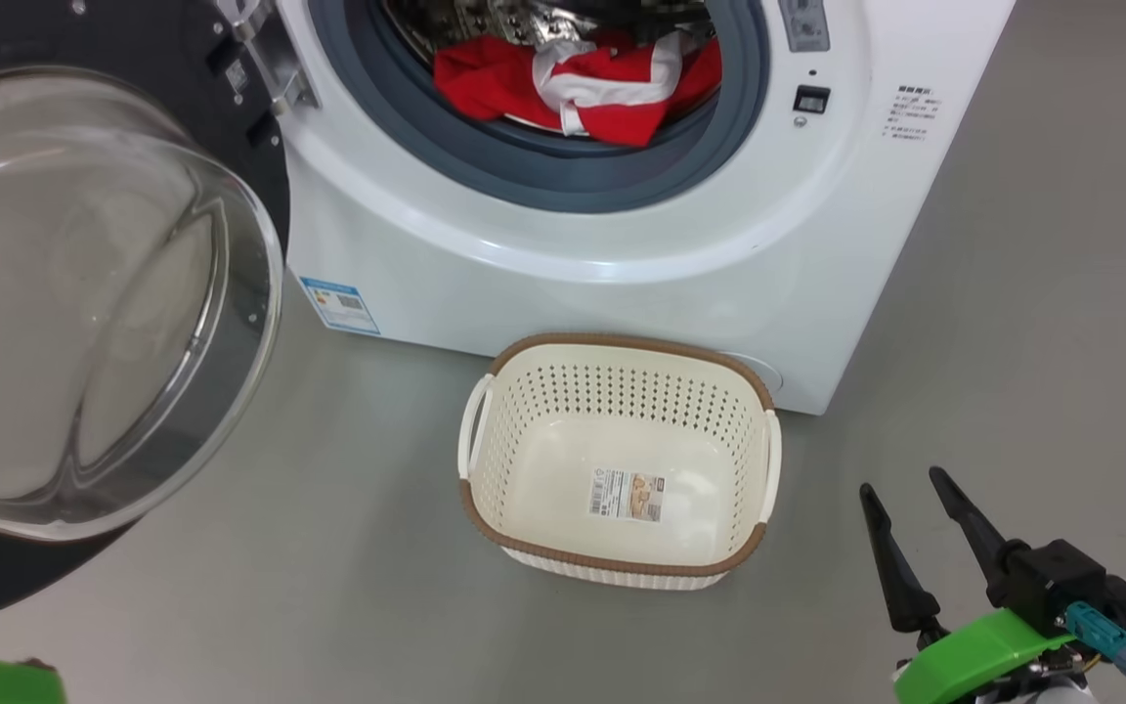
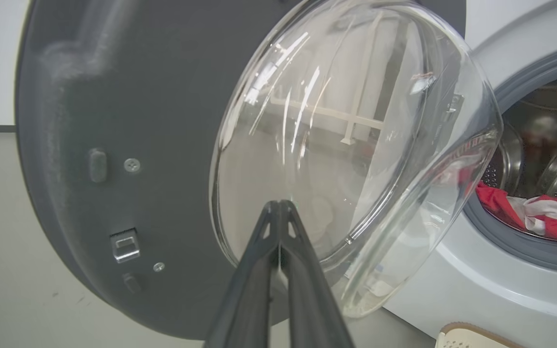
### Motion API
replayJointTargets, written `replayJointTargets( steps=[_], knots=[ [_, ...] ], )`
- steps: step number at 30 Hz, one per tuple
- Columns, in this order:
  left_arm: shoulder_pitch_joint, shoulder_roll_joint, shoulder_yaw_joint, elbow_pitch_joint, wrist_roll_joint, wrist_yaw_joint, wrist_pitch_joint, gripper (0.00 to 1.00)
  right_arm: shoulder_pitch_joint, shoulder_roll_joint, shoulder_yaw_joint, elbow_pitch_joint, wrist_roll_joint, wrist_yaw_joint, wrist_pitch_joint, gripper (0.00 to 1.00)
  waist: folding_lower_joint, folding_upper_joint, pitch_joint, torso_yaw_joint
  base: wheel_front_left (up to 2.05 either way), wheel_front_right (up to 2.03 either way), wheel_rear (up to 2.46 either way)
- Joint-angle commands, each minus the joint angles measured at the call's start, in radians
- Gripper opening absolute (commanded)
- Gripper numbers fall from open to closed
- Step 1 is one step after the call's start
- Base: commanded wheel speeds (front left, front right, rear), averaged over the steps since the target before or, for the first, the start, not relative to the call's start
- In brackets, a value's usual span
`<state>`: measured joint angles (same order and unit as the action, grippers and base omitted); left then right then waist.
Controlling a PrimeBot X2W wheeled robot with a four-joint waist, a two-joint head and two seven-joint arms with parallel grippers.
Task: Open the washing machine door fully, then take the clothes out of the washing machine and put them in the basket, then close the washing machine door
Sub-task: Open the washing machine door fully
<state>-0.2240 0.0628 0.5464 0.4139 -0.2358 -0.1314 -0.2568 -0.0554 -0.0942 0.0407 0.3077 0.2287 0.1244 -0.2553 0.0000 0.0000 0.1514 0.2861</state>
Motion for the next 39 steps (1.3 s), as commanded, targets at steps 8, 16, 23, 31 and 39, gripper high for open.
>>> replayJointTargets(
  steps=[8,16,23,31,39],
  knots=[
    [0.142,-0.005,-0.153,-0.184,-0.013,0.001,-0.005,0.83,0.027,-0.002,0.015,-0.02,0.014,0.006,-0.006,1.0,0.0,0.0,-0.044,-0.024,0.0,0.0,0.0],
    [0.207,-0.011,-0.267,-0.237,-0.02,0.001,-0.005,1.0,0.044,0.005,-0.014,-0.036,0.015,0.006,-0.006,1.0,0.0,0.0,-0.061,-0.081,0.0,0.0,0.0],
    [0.224,-0.01,-0.316,-0.254,-0.016,0.001,-0.005,1.0,0.054,0.009,-0.036,-0.047,0.017,0.006,-0.006,1.0,0.0,0.0,-0.073,-0.156,0.0,0.0,0.0],
    [0.239,0.0,-0.376,-0.258,-0.012,0.001,-0.005,1.0,0.064,0.012,-0.055,-0.053,0.02,0.006,-0.006,1.0,0.0,0.0,-0.085,-0.247,0.0,0.0,0.0],
    [0.273,0.002,-0.423,-0.275,-0.03,0.001,-0.005,1.0,0.079,0.009,-0.069,-0.057,0.022,0.006,-0.006,1.0,0.0,0.0,-0.104,-0.331,0.0,0.0,0.0]
  ],
)
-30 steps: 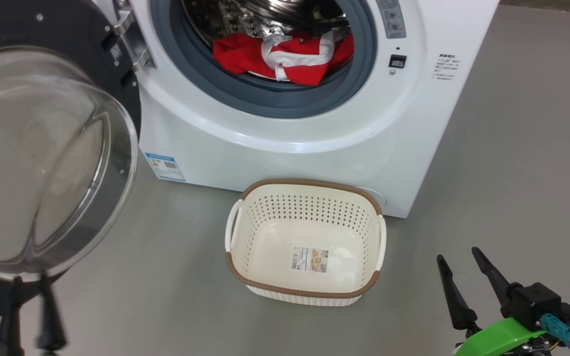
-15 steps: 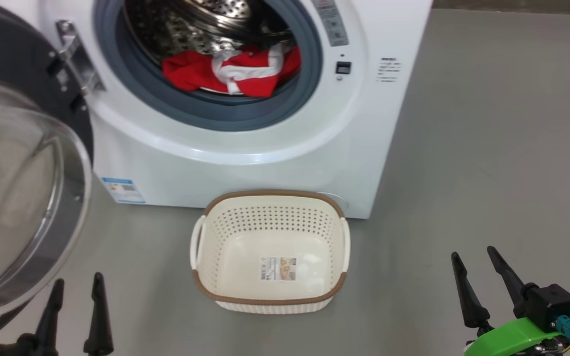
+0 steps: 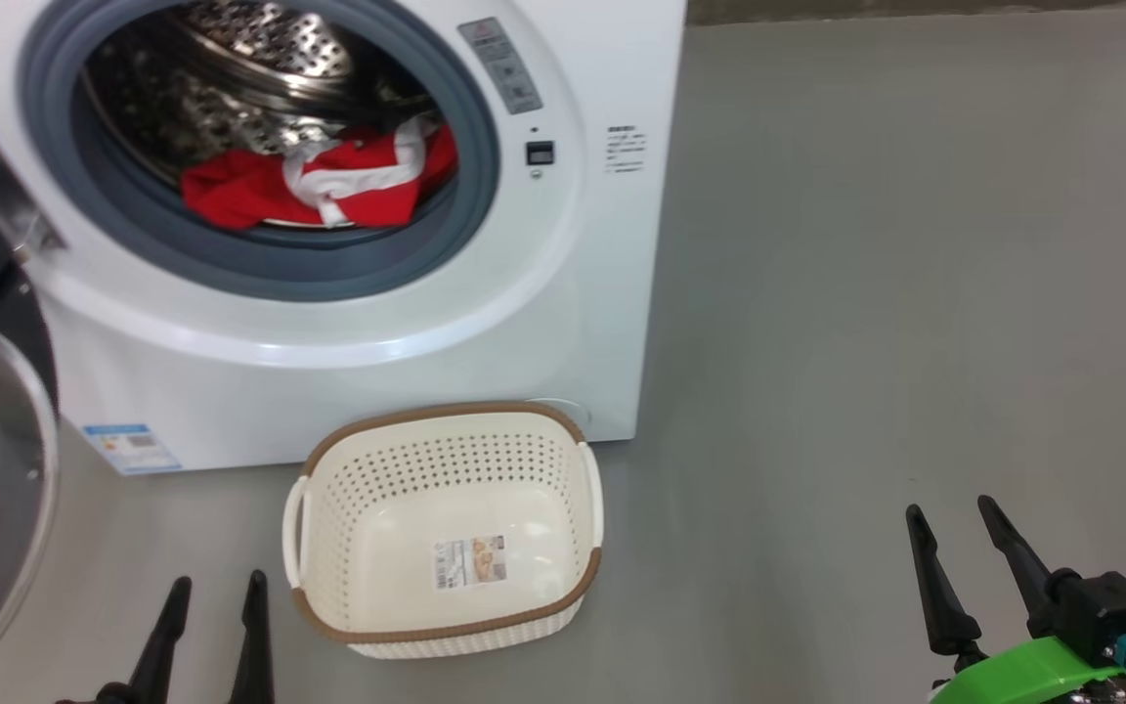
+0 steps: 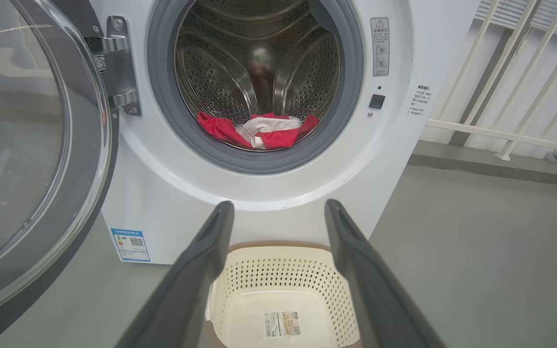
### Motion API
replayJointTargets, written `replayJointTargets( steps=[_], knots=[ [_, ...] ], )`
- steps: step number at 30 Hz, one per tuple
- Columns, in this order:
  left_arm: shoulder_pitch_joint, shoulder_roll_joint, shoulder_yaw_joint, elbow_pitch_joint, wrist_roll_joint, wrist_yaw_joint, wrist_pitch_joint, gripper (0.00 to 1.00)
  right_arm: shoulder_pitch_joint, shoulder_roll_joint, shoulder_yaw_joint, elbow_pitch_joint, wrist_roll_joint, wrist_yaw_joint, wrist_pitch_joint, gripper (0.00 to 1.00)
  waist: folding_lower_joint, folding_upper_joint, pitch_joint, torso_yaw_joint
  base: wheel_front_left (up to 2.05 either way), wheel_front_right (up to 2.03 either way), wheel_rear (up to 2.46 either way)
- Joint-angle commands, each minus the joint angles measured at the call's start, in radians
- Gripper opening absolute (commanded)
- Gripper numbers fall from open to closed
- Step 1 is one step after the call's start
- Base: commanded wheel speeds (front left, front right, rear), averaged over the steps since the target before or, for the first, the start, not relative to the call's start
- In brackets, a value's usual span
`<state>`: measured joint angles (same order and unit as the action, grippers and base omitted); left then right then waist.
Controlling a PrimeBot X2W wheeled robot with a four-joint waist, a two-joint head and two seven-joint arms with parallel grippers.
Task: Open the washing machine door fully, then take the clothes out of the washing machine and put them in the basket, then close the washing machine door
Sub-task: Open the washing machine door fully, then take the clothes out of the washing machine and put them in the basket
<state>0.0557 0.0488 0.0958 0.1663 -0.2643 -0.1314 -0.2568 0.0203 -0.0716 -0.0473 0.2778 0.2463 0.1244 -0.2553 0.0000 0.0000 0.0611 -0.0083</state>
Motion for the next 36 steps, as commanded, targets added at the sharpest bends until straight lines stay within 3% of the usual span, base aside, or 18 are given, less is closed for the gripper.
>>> replayJointTargets(
  steps=[1,13,26,36],
  knots=[
    [-0.001,0.017,0.018,-0.031,-0.004,0.001,-0.005,1.0,0.008,-0.014,0.012,-0.029,0.004,0.006,-0.006,1.0,0.0,0.0,-0.016,-0.052,0.0,0.0,0.0],
    [-0.003,0.031,-0.012,-0.042,-0.024,0.001,-0.005,1.0,0.025,-0.015,-0.022,-0.04,0.005,0.006,-0.006,1.0,0.0,0.0,-0.013,-0.081,0.0,0.0,0.0],
    [-0.024,0.03,0.006,-0.039,-0.032,0.001,-0.005,1.0,0.01,-0.008,-0.023,-0.045,0.002,0.006,-0.006,1.0,0.0,0.0,0.001,-0.068,0.0,-0.01,0.01],
    [-0.041,0.043,-0.001,-0.04,-0.044,0.001,-0.005,1.0,-0.001,-0.004,-0.015,-0.046,0.001,0.006,-0.006,1.0,0.0,0.0,0.018,-0.061,0.74,-0.95,0.21]
  ],
)
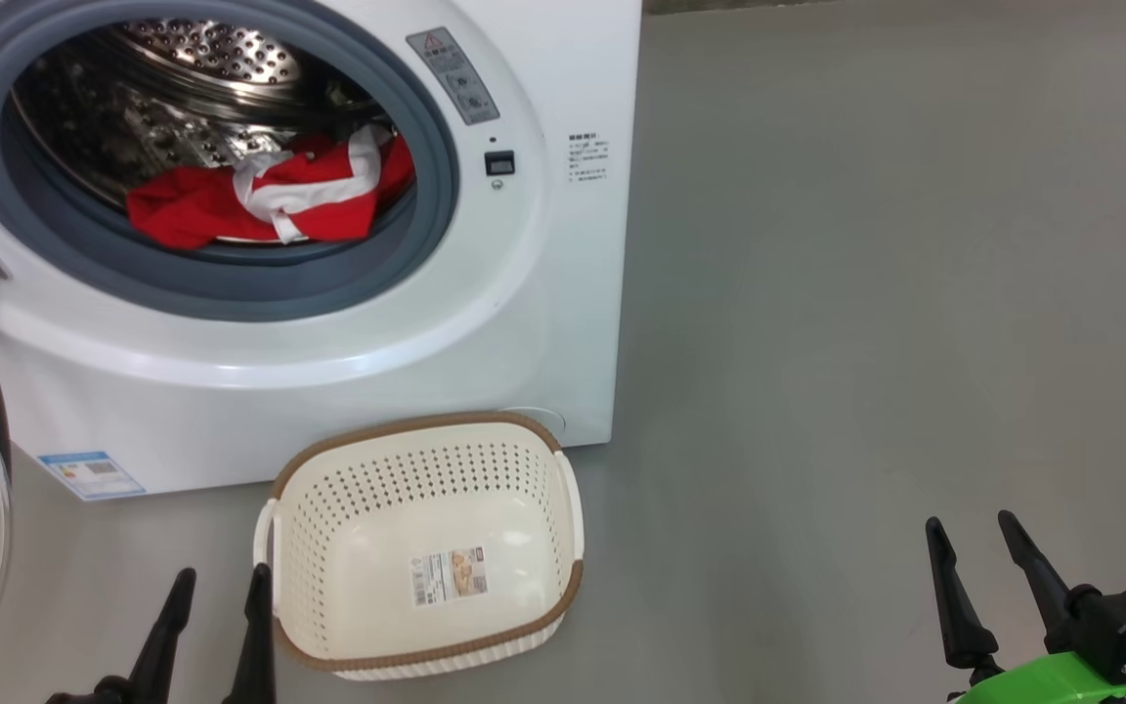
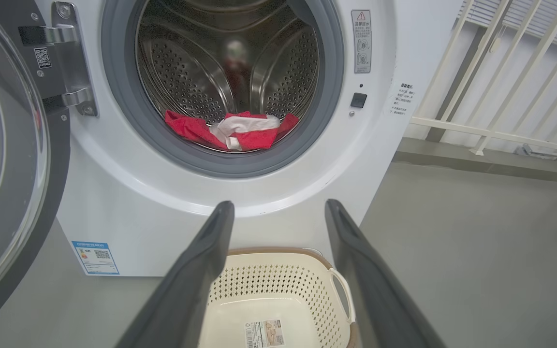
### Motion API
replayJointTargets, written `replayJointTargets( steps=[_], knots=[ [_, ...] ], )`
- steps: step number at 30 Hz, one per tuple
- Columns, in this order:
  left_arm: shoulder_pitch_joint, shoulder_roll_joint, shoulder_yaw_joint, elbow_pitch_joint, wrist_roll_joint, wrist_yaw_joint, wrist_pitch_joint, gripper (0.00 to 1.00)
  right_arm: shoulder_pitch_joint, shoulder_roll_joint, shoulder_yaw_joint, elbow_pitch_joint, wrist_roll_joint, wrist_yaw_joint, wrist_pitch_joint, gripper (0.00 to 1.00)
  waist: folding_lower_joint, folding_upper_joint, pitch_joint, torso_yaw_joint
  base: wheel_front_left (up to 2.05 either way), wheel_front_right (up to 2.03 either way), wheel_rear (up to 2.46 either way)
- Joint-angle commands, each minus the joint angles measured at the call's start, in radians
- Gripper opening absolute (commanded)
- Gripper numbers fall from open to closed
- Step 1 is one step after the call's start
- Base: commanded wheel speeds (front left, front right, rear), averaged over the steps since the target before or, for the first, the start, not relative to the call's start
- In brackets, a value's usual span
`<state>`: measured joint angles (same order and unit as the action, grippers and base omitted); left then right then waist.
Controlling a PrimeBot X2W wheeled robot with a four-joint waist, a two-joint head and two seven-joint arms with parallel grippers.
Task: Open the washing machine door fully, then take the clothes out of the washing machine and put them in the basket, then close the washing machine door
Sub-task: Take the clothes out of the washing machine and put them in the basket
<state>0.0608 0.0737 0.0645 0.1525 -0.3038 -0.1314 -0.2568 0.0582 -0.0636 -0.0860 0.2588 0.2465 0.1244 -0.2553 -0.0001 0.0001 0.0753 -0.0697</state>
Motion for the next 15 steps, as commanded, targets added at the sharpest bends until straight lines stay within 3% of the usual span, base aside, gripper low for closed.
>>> replayJointTargets(
  steps=[1,9,15],
  knots=[
    [-0.049,0.019,0.03,-0.027,-0.004,0.001,-0.005,1.0,-0.04,-0.012,0.025,-0.027,0.001,0.006,-0.006,1.0,0.0001,-0.0001,0.006,0.001,1.49,-1.7,0.21],
    [-0.068,0.019,0.044,-0.019,0.009,0.001,-0.005,1.0,-0.049,-0.008,0.025,-0.028,0.001,0.006,-0.006,1.0,0.0001,-0.0001,0.021,0.001,1.88,-2.05,0.17],
    [-0.068,0.016,0.04,-0.02,0.013,0.001,-0.005,1.0,-0.049,-0.007,0.023,-0.028,0.001,0.006,-0.006,1.0,0.0001,-0.0001,0.024,0.004,1.42,-1.42,0.0]
  ],
)
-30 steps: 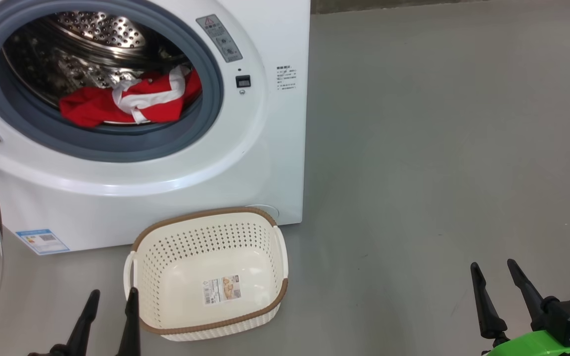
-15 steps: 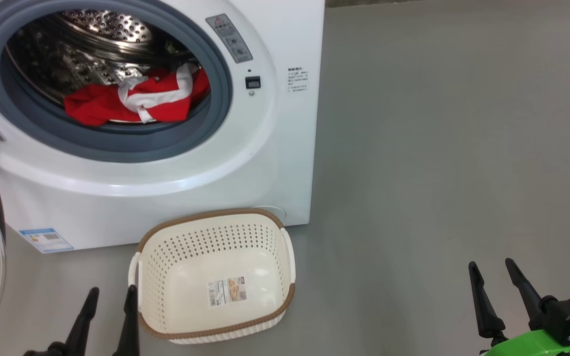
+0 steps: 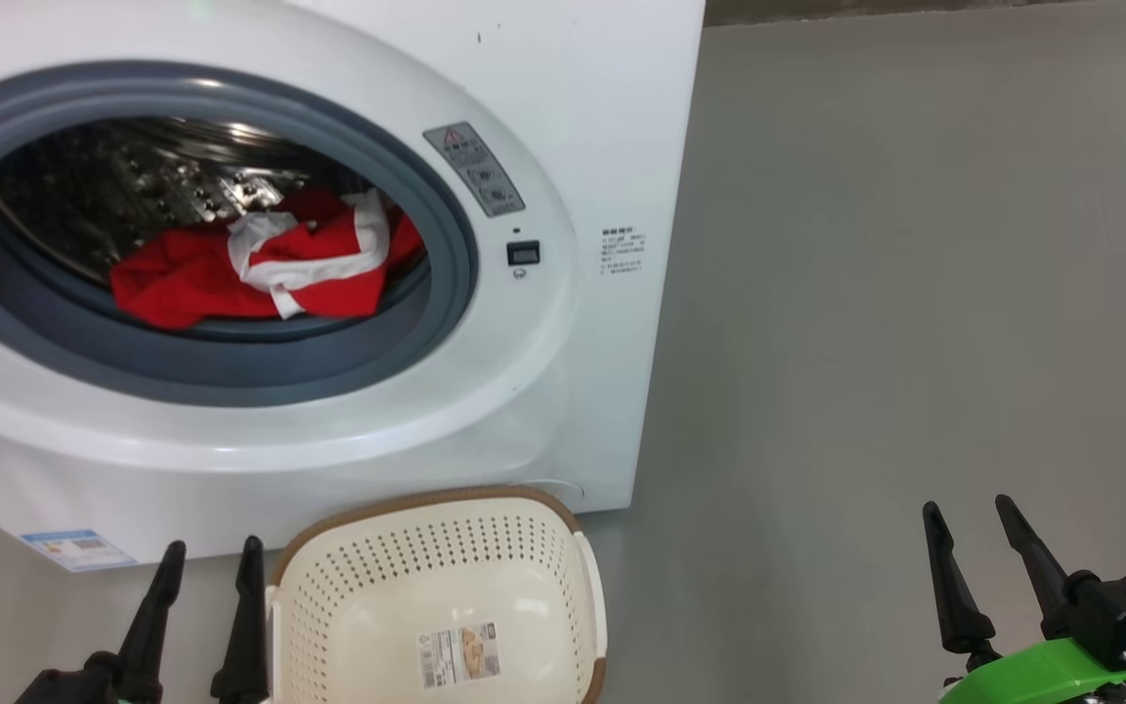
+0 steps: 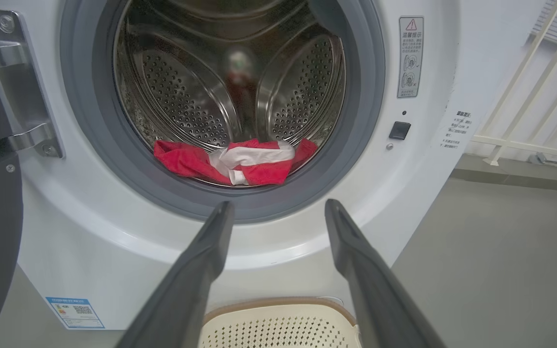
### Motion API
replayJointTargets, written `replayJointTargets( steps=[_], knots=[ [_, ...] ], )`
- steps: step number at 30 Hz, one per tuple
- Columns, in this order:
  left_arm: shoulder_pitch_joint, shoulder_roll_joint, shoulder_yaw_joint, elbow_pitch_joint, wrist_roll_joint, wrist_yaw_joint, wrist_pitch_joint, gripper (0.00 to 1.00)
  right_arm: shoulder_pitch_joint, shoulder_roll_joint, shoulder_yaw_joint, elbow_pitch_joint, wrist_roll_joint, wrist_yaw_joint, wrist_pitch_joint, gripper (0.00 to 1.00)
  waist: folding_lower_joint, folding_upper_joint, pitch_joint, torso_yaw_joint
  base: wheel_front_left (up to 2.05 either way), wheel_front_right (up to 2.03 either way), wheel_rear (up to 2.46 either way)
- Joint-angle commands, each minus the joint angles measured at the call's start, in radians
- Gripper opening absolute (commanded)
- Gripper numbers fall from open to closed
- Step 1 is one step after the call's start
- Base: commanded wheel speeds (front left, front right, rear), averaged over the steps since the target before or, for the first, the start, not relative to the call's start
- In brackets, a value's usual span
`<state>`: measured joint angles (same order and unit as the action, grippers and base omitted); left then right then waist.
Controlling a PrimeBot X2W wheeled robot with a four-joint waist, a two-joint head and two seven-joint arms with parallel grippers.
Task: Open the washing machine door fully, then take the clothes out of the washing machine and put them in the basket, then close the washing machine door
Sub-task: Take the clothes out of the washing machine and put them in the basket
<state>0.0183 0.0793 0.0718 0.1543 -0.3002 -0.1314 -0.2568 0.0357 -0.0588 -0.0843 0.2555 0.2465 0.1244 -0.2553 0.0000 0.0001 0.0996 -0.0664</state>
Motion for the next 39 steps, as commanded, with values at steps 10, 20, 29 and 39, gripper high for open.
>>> replayJointTargets(
  steps=[10,20,29,39],
  knots=[
    [-0.026,0.006,0.035,-0.008,0.011,0.001,-0.005,1.0,-0.026,-0.01,0.021,-0.023,-0.001,0.006,-0.006,1.0,0.0,-0.0001,0.003,0.008,0.4,-0.4,0.0],
    [-0.044,0.008,0.02,0.041,0.025,0.001,-0.005,1.0,-0.031,-0.009,0.035,-0.022,0.0,0.006,-0.006,1.0,0.0,-0.0001,0.014,0.001,0.0,0.0,0.0],
    [-0.281,0.029,-0.019,0.185,0.03,0.001,-0.005,1.0,-0.076,-0.002,0.058,-0.029,0.005,0.006,-0.006,1.0,0.0,-0.0001,0.111,-0.029,0.0,0.0,0.0],
    [-0.681,0.094,-0.005,0.55,0.052,0.013,-0.005,1.0,-0.14,0.007,0.071,-0.035,0.019,0.006,-0.006,1.0,0.0,-0.0001,0.233,-0.092,0.0,0.0,0.0]
  ],
)
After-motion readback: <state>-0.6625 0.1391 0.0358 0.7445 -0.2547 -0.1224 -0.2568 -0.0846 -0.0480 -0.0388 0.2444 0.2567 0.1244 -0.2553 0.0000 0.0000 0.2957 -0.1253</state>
